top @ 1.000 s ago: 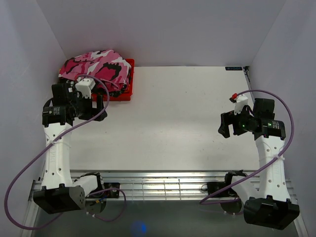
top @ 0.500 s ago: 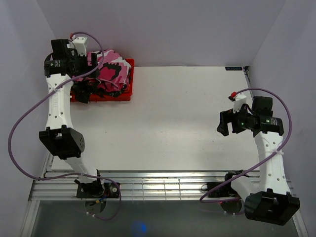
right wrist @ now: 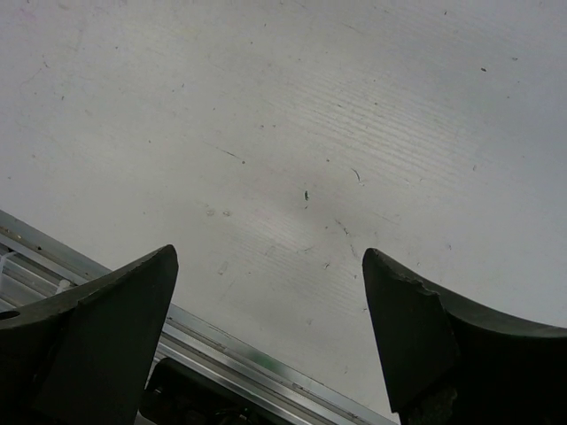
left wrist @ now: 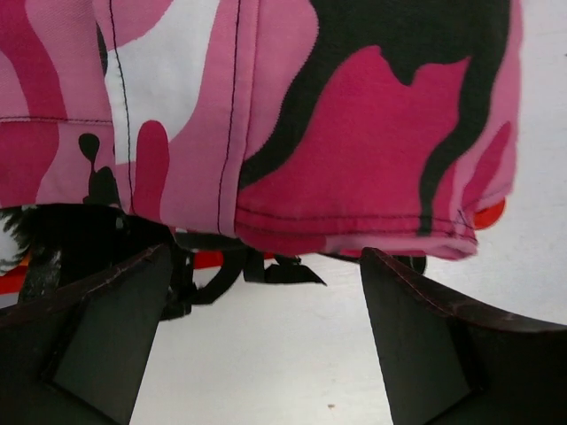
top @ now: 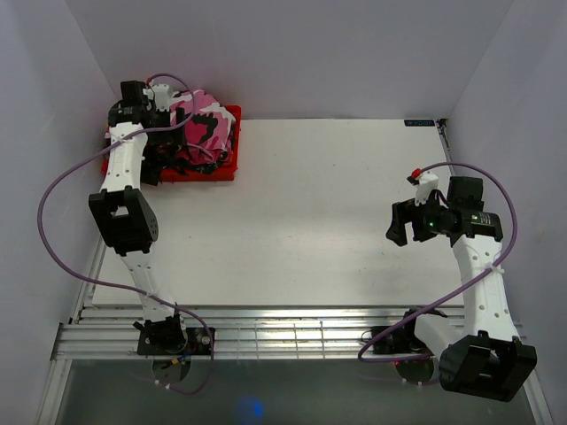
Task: Fold and stack the trousers
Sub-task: Grab the trousers from the pile
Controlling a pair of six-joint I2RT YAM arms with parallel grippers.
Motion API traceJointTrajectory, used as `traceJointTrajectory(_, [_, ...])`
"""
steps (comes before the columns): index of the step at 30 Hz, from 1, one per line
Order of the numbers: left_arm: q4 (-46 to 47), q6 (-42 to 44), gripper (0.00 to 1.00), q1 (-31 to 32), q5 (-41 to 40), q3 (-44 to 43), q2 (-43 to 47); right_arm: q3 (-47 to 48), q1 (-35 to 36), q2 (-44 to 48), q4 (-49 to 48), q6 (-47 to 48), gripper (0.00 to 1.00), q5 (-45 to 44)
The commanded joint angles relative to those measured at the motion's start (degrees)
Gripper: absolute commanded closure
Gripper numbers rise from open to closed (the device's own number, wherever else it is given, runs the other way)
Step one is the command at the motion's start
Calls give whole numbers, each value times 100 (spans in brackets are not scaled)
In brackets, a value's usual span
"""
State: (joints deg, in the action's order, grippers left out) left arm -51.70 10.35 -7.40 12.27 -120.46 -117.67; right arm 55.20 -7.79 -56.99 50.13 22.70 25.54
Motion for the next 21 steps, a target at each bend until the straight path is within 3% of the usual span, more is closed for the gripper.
traceJointTrajectory(1, [406,90,2,45,-199,-73,-168,-44,15,-57,-258,-64,10,83])
traceJointTrajectory(6, [669,81,6,89,-287,-478,-529,-97,15,-102,-302,-99,10,83])
traceJointTrajectory(9, [767,73,16,133,-313,-723,-766,-106,15,-119,-320,-116,10,100])
traceJointTrajectory(12, [776,55,33,186,-252,-1057,-1021,-97,15,-137,-311,-108,10,74])
traceJointTrajectory(16, [854,-129,69,248,-146,-1357,-1118,-44,15,-119,-328,-108,10,-5])
traceJointTrajectory(17, [898,-156,85,248,-77,-1374,-1031,-27,15,-119,-320,-108,10,-5])
traceJointTrajectory(18, [1003,-191,94,256,-50,-1392,-961,-18,15,-119,-311,-99,10,-5])
traceJointTrajectory(19, [1056,-217,100,265,-50,-1401,-882,-9,15,-110,-319,-99,10,-5])
traceJointTrajectory(21, [1240,-226,100,292,11,-1410,-584,8,15,-119,-320,-90,10,12])
